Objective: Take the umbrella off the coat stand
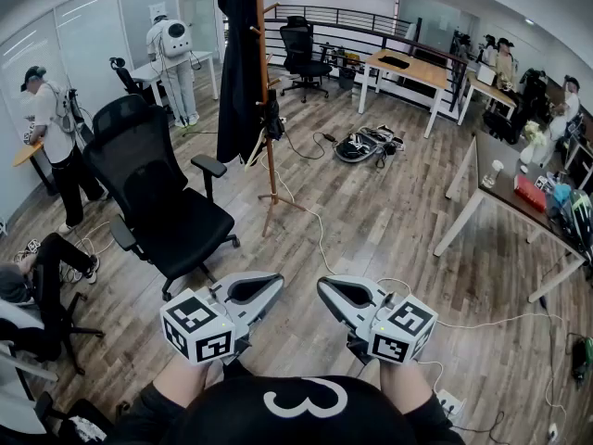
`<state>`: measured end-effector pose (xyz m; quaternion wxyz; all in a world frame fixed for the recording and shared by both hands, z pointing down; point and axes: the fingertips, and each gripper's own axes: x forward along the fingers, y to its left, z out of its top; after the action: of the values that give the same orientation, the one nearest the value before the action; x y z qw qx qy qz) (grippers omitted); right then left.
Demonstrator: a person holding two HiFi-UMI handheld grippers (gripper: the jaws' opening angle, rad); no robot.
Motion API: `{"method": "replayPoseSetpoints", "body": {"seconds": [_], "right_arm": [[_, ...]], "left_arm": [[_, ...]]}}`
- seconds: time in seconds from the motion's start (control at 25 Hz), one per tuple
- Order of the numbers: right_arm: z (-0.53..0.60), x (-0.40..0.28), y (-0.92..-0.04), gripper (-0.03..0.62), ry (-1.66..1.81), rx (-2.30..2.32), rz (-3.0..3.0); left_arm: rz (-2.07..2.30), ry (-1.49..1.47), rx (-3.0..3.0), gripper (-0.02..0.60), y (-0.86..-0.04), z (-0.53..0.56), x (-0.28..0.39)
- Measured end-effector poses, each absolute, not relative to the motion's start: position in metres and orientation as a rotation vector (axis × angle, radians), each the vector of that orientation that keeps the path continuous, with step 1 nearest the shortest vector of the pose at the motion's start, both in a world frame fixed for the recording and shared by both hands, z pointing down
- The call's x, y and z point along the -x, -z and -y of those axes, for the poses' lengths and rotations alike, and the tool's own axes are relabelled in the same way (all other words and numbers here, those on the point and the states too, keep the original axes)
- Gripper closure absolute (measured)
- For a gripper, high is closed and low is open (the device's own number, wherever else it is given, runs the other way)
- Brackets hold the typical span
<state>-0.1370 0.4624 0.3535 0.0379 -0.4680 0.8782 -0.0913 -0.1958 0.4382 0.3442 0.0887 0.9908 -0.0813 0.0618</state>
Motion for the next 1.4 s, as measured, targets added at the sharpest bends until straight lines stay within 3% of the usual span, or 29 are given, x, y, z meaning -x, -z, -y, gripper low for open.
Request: {"method": "replayPoseSetpoints", "body": {"seconds": [0.68, 1.4], "right_arm": [[-0.484, 0.138, -0.345, 0.569, 0.239, 1.420, -2.711], [-0.441, 0.113, -0.351, 0.568, 0.294, 1.467, -2.662]], "left_arm": [[0.241, -0.184, -2.989, 0.566, -0.331, -0.462, 0.194], [0.149, -0.188, -2.962, 0.566, -0.338, -0.416, 0.159]]}}
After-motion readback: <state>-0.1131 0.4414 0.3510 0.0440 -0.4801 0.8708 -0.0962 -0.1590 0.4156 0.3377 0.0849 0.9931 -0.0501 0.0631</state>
